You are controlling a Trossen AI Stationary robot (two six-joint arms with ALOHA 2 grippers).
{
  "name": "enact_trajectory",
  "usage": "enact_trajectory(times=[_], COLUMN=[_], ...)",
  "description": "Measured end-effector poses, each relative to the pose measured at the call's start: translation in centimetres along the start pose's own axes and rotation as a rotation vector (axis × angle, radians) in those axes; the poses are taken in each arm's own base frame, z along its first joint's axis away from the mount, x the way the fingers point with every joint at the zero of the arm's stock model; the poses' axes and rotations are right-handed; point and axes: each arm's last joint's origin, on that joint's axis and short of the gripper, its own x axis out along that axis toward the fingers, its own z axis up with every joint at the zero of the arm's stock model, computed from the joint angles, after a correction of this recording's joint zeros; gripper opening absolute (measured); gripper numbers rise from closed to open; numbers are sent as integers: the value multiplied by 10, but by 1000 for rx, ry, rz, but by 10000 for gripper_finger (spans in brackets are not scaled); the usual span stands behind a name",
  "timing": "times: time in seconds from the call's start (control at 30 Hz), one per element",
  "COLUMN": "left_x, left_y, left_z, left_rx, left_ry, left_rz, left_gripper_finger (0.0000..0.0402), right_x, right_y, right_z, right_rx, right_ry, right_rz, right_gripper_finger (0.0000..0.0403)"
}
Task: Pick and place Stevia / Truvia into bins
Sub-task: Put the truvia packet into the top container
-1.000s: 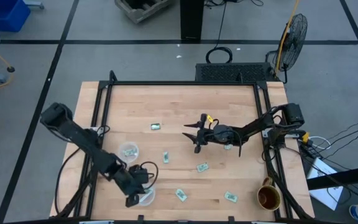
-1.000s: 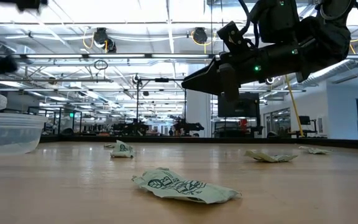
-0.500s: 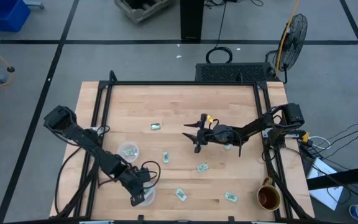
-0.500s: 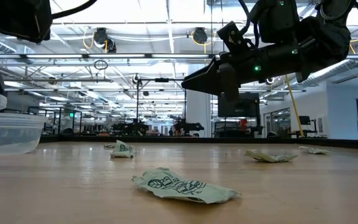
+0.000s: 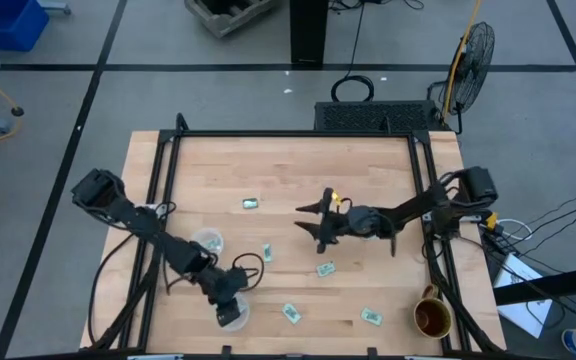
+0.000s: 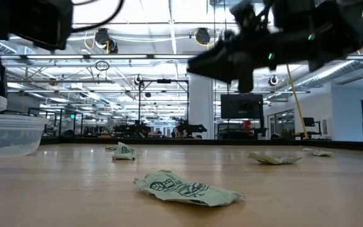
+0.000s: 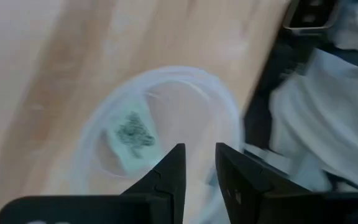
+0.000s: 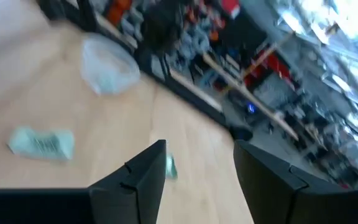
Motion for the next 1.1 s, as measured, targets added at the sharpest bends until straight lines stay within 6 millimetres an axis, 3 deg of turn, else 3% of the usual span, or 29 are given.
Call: enact_trajectory(times=[0.1,0.2,0.33,0.47,0.6,0.7,0.9,1.0,1.1], left_x=[-5,-12,-34,-62,-91,-109,-129,-133,-129], left_y=[0,-3,-11,-14,-6,5,26,40,56], left_z=[14,28,39,45,47,51,67,78,87], left_rx=[-46,-13,118,324,513,594,521,517,459], left_ry=[54,77,36,-102,-294,-478,-776,-783,-693], left_rz=[-89,-204,-343,-375,-240,-8,437,569,586], left_gripper_finger=[92,92,92,92,92,92,93,93,93], right_x=[-10,-24,-46,-68,-81,-86,-89,-86,-83], right_y=[-8,-15,-24,-26,-27,-24,-22,-24,-27], right_z=[15,22,28,24,16,8,4,6,10], right_rx=[91,212,343,355,462,531,553,533,483], right_ry=[-16,22,113,270,428,546,612,568,515], right_rz=[24,163,323,417,434,433,429,399,350], right_gripper_finger=[183,183,183,183,183,183,183,183,183])
